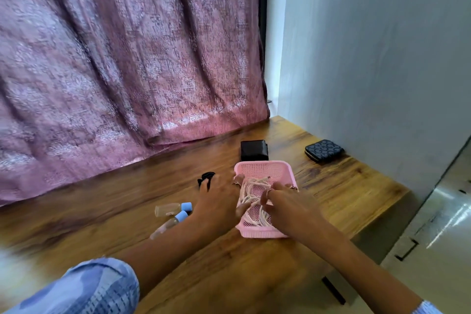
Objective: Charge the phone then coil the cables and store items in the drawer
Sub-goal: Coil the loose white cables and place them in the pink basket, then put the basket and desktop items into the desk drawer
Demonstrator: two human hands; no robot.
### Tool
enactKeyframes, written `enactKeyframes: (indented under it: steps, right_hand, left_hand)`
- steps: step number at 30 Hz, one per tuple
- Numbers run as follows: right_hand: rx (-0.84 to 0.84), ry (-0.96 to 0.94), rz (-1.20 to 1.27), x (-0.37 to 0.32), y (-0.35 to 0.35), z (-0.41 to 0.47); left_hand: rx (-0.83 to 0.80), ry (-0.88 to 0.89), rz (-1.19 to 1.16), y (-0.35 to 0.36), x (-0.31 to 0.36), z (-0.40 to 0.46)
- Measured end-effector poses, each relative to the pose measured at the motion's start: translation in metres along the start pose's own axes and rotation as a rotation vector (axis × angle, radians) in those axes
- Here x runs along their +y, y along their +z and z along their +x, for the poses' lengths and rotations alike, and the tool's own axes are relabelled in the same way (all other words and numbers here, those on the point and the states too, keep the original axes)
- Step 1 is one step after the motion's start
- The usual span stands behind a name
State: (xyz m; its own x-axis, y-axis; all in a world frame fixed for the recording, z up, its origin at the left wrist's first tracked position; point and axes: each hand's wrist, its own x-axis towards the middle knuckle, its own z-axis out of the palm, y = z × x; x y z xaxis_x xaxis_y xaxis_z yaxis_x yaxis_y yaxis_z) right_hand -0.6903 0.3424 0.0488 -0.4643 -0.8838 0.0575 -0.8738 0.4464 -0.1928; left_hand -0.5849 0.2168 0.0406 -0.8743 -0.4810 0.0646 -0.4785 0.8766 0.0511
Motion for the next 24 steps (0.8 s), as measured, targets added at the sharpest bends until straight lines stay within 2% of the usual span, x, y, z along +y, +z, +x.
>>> enactKeyframes:
  steps: [5, 9, 12, 18, 24]
  right_hand:
    - [0.020, -0.006, 0.129, -0.011, 0.001, -0.021]
    - [-0.012, -0.049, 0.174, -0.022, 0.012, -0.030]
    - [-0.020, -0.084, 0.168, -0.033, 0.017, -0.037]
    - [-0.076, -0.142, 0.098, -0.066, 0.029, -0.070]
    - [-0.040, -0.150, 0.181, -0.098, 0.048, -0.130]
  left_hand:
    - [-0.031, -0.095, 0.096, -0.001, 0.011, -0.026]
    - [-0.023, -0.175, -0.040, 0.006, 0.017, -0.056]
    - [-0.035, -0.215, -0.058, 0.020, 0.014, -0.075]
    - [-0.227, -0.303, 0.015, 0.027, 0.004, -0.129]
    - [-0.400, -0.337, 0.002, 0.027, -0.006, -0.193]
